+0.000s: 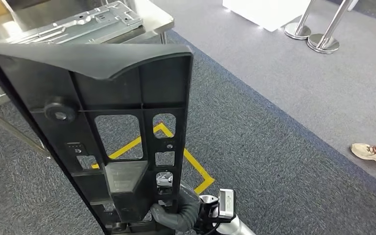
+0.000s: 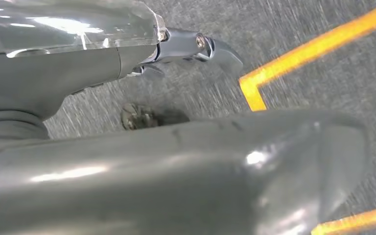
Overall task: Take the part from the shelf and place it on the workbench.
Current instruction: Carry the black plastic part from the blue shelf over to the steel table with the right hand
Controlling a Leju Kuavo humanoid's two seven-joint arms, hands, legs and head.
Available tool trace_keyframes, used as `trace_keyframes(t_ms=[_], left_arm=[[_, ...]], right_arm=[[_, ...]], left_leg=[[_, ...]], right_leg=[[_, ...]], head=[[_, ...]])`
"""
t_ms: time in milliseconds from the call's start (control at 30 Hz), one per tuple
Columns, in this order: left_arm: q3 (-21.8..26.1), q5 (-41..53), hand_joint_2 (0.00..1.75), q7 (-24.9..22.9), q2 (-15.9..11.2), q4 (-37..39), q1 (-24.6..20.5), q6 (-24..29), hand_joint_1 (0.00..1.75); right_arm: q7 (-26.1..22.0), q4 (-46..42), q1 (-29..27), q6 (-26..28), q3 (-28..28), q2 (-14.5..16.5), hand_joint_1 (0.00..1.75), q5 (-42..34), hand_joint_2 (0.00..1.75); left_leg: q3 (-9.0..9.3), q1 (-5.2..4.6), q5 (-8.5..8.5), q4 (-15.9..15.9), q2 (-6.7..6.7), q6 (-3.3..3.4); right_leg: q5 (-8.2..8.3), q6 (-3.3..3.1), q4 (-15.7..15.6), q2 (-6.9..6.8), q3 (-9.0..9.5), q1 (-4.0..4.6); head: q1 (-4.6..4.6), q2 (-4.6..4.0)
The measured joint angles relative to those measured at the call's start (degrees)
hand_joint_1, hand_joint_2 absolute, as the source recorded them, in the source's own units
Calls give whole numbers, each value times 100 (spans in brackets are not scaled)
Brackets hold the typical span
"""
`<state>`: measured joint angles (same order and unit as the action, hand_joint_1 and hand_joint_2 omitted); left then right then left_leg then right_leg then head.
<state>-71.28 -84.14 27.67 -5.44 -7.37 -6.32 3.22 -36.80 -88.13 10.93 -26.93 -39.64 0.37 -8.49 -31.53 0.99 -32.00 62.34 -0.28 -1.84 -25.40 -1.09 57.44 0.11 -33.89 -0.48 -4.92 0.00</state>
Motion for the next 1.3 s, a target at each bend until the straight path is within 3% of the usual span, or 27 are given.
trace_keyframes(t_ms=[67, 100, 133, 167, 233, 267, 333, 433, 500, 600, 633, 667, 733, 800, 900, 967, 1000, 1100, 1133, 1167, 1200, 1267, 1300], left_arm=[[-4, 1, 0, -7, 1, 0, 9, -3, 0], [-5, 0, 0, -12, 1, 0, 21, -3, 0], [-5, 1, 0, -17, 0, 0, 32, -3, 0], [-6, 1, 0, -20, -1, 0, 38, -3, 0], [-7, 2, 0, -23, -5, 0, 40, -3, 0], [-7, 2, 0, -25, -8, 0, 38, -3, 0], [-8, 2, 0, -30, -11, 0, 36, -7, 0], [-10, 2, 0, -32, -11, 0, 38, -13, 0], [-12, 1, 0, -32, -11, 0, 33, -19, 0], [-13, 1, 0, -34, -11, 0, 30, -23, 0], [-13, 0, 0, -36, -11, 0, 34, -23, 0], [-13, 0, 0, -40, -11, 0, 38, -22, 0], [-14, -1, 0, -46, -11, 0, 41, -22, 0], [-15, -1, 0, -50, -11, 0, 34, -22, 0], [-15, -1, 0, -56, -13, 0, 22, -18, 0], [-16, -1, 0, -57, -13, 0, 15, -14, 0], [-16, -1, 0, -58, -11, 0, 8, -14, 0], [-17, -1, 0, -59, -9, 0, 8, -12, 0], [-17, -1, 0, -60, -10, 0, 19, -10, 0], [-17, -1, 0, -61, -11, 0, 29, -10, 0], [-17, -1, 0, -62, -11, 0, 35, -9, 0], [-17, -1, 0, -64, -12, 1, 37, -9, 0], [-17, -1, 0, -64, -12, 1, 36, -9, 0]], right_arm=[[-2, 2, -14, 0, 1, 3, 175, 3, 175], [-1, 4, -27, 0, 1, 3, 175, 4, 175], [1, 5, -38, 0, 1, 2, 175, 6, 175], [1, 7, -45, 0, 1, 2, 175, 6, 175], [1, 7, -44, 0, 1, 3, 175, 6, 175], [1, 8, -43, -1, 2, 3, 175, 5, 175], [1, 9, -43, -6, 5, 2, 175, 5, 175], [0, 3, -42, -20, 21, 1, 175, 5, 175], [-3, -2, -38, -32, 40, 1, 175, 4, 175], [-5, 0, -63, -60, 64, -11, 175, 4, 175], [-5, 0, -74, -69, 70, -17, 175, 4, 175], [-5, 0, -79, -75, 75, -21, 175, 4, 175], [-5, 0, -81, -82, 81, -24, 175, 3, 175], [-6, 1, -82, -84, 85, -26, 175, 3, 175], [-6, -1, -90, -84, 91, -28, 175, 2, 175], [-7, -5, -92, -83, 93, -28, 175, 2, 175], [-9, -8, -90, -84, 94, -26, 175, 1, 175], [-16, -9, -96, -85, 95, -20, 175, -2, 175], [-16, -7, -103, -85, 95, -20, 175, -2, 175], [-16, -4, -108, -85, 95, -20, 175, -2, 175], [-16, -2, -110, -84, 95, -20, 175, -2, 175], [-17, 1, -109, -85, 95, -19, 175, -2, 175], [-18, 1, -108, -84, 95, -18, 175, -2, 175]], left_leg=[[-458, 4, -293, 800, 1, -33], [-658, 6, -332, 1083, 1, -45], [-767, 6, -249, 1161, 1, -50], [-769, 6, -48, 1013, 1, -47], [-532, -1, 475, 288, 3, -12], [-398, -17, 633, -53, 4, 19], [-269, -54, 680, -363, 6, 97], [-196, -42, 623, -455, -3, 211], [-96, -21, 593, -505, -8, 276], [4, -24, 505, -514, -9, 313], [44, -24, 469, -514, -13, 308], [98, -24, 427, -514, -19, 297], [222, -23, 330, -515, -26, 263], [303, -31, 244, -513, -28, 206], [366, -40, 206, -477, -18, 93], [320, -30, 172, -265, -11, 42], [195, -25, 100, -16, -8, 22], [-483, -20, -329, 1015, -5, -25], [-646, -20, -399, 1173, -5, -27], [-712, -21, -347, 1135, -5, -15], [-677, -21, -154, 893, -5, 2], [-472, -35, 385, 133, 0, 50], [-394, -50, 525, -151, 5, 81]], right_leg=[[-71, -36, -7, -9, 79, 15], [-111, -42, -7, -6, 121, 22], [-153, -41, -6, -1, 171, 27], [-199, -36, -5, 5, 231, 29], [-301, -7, -6, 13, 365, 32], [-349, 19, 0, 17, 412, 39], [-400, 82, 10, 19, 448, 49], [-411, 160, 131, 15, 417, 48], [-542, 205, 576, 15, 171, 33], [-870, 267, 1578, 14, -538, 0], [-851, 279, 1684, 13, -688, -10], [-710, 282, 1573, 10, -726, -19], [-165, 254, 860, 3, -541, -27], [108, 202, 269, -5, -350, 4], [116, 104, 141, 6, -287, 27], [101, 38, 95, 7, -176, 11], [80, 10, 75, 3, -118, 4], [-4, -38, 61, -1, -25, 16], [-37, -41, 62, 6, 7, 24], [-72, -39, 63, 14, 50, 30], [-110, -33, 64, 20, 105, 34], [-193, -3, 72, 22, 214, 45], [-229, 23, 74, 22, 243, 51]], head=[[0, 0], [0, 0], [0, 0], [0, 0], [0, 0], [0, 0], [1, 0], [1, 0], [1, 0], [1, 0], [1, 0], [1, 0], [1, 0], [1, 0], [-1, 0], [-1, 0], [-1, 0], [-1, 0], [-1, 0], [-2, 0], [-2, 0], [-1, 0], [0, 0]])
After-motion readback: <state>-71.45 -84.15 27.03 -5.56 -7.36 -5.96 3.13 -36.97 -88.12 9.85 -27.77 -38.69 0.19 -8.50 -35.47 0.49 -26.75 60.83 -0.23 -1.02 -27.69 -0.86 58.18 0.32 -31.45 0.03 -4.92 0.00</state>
